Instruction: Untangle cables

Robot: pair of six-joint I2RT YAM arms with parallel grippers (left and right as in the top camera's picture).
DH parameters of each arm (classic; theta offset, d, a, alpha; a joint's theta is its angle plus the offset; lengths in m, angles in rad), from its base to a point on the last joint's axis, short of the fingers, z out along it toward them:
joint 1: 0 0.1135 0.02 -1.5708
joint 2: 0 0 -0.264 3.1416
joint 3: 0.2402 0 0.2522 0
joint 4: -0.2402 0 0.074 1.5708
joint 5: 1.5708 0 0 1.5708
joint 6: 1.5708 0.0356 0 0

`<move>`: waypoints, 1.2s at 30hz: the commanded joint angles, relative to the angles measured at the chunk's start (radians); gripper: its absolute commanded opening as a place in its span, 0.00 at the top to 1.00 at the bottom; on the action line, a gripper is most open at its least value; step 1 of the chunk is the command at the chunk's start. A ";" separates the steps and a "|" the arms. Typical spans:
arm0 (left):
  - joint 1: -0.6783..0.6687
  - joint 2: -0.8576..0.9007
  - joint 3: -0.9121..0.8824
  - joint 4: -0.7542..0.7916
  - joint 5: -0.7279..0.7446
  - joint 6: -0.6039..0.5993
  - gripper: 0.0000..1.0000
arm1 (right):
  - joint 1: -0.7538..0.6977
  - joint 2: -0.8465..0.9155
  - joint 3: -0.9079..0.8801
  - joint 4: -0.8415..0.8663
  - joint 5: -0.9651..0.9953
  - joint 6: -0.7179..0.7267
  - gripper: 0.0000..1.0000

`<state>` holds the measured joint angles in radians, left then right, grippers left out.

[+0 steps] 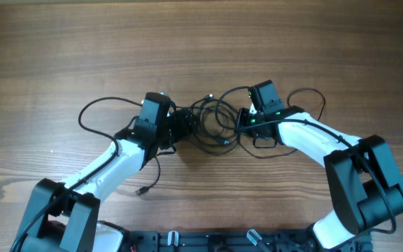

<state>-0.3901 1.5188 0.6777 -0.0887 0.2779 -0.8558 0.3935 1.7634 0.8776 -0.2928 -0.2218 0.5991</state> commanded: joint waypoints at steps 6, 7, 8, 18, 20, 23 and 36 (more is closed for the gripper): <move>-0.068 0.007 -0.003 0.160 0.179 0.111 0.00 | -0.002 -0.320 0.080 -0.118 -0.513 -0.478 0.96; -0.064 0.007 -0.003 0.181 0.196 0.116 0.00 | -0.002 -0.350 0.080 -0.141 -0.512 -0.523 0.95; -0.061 0.007 -0.003 0.204 0.223 0.116 0.00 | -0.002 -0.376 0.080 -0.164 -0.512 -0.573 0.95; -0.055 0.007 -0.003 0.138 0.140 0.116 0.96 | -0.033 -0.420 0.114 -0.204 -0.586 -0.640 0.95; -0.055 0.007 -0.003 0.080 0.048 0.116 0.96 | -0.043 -0.431 0.115 -0.200 -0.584 -0.632 0.95; -0.046 0.007 -0.003 0.011 -0.100 0.115 0.96 | -0.061 -0.431 0.115 -0.216 -0.452 -0.555 0.95; 0.488 0.007 -0.003 -0.220 -0.008 0.116 0.96 | -0.123 -0.425 0.115 -0.485 0.656 0.037 0.95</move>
<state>0.0067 1.5208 0.6777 -0.2989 0.1707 -0.7551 0.3065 1.3571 0.9714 -0.8032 0.3313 0.5823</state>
